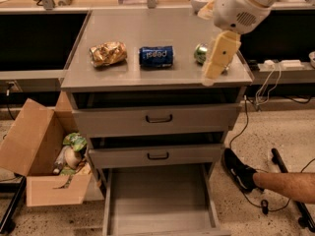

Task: Place orange can into bottom drawer

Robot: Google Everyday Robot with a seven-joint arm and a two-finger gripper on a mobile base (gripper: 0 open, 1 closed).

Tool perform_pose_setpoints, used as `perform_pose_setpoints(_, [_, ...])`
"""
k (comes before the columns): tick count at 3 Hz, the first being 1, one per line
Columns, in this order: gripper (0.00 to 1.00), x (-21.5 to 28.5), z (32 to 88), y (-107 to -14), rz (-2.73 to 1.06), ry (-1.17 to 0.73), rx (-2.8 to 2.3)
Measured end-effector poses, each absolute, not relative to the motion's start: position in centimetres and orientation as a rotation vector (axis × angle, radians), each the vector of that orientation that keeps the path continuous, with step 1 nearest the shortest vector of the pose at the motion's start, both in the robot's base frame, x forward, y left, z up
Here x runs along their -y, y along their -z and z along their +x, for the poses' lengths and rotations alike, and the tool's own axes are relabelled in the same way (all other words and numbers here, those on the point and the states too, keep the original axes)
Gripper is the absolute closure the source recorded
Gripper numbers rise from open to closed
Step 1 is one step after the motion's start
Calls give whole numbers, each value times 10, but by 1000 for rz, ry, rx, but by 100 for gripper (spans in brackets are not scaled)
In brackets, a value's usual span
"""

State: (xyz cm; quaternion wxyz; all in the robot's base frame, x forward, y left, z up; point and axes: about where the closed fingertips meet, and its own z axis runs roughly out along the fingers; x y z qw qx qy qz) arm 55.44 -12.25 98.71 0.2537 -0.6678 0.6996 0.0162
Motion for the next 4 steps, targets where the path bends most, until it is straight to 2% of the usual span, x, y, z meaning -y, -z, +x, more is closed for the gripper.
perform_pose_setpoints(1, [0, 78, 599, -969, -1815, -212, -1836])
perform_pose_setpoints(2, [0, 65, 610, -965, -1821, -212, -1817])
perform_pose_setpoints(4, [0, 20, 681, -959, -1767, -171, -1762])
